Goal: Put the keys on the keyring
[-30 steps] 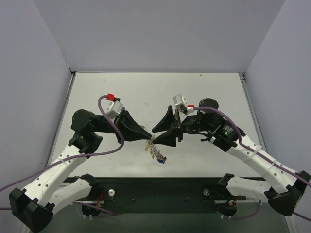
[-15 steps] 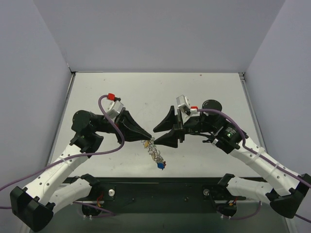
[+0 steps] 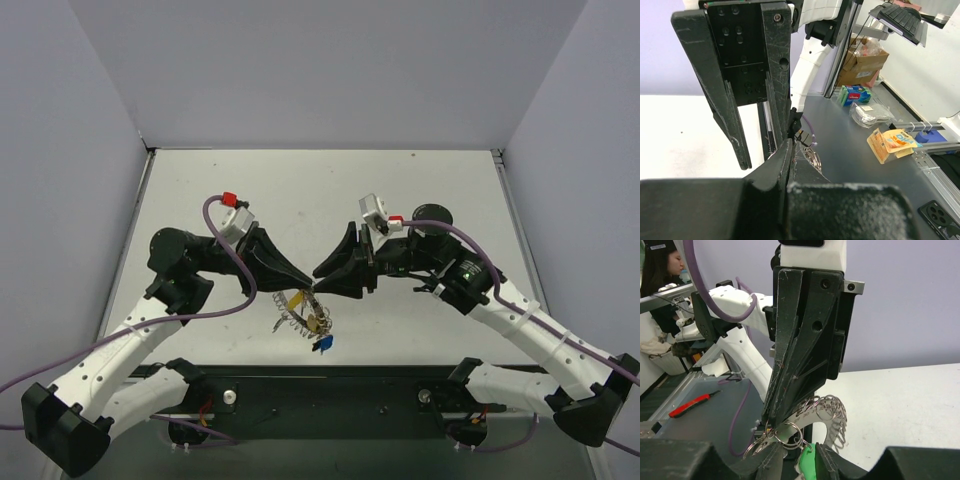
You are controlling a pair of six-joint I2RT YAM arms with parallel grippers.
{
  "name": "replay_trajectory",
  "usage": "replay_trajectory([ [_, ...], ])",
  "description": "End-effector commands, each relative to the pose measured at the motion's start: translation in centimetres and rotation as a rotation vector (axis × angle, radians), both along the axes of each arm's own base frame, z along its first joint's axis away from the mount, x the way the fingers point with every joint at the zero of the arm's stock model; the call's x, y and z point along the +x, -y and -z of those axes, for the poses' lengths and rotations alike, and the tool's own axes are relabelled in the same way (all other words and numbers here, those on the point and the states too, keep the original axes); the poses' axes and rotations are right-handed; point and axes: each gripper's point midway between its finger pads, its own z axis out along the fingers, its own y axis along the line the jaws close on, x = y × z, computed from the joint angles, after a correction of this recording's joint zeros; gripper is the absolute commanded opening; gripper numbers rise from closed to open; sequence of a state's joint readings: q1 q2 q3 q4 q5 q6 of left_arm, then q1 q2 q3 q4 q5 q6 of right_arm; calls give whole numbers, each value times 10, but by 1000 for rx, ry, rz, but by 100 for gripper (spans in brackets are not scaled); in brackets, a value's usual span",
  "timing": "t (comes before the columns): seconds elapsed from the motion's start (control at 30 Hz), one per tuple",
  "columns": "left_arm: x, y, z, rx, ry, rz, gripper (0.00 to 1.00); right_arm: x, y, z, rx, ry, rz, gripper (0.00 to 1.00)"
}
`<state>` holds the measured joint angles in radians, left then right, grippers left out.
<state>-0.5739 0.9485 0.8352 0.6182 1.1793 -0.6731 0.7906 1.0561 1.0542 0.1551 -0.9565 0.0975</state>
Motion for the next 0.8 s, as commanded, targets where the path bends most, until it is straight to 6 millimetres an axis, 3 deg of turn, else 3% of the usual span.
replay_trajectory([
  [0.0,-4,-2,-13,-48,61,4,0,3,1,-26,88,106,6,36],
  [0.17,-4,-2,-13,-46,61,8,0,5,5,-26,95,127,40,53],
  [0.37,-4,-2,-14,-46,60,10,0,7,4,-26,96,131,47,57],
  [0.63,-4,-1,-15,-50,58,12,0,5,0,-28,109,112,17,55],
  [0.77,-4,-1,-16,-51,61,13,0,2,-3,-26,101,99,-18,37],
])
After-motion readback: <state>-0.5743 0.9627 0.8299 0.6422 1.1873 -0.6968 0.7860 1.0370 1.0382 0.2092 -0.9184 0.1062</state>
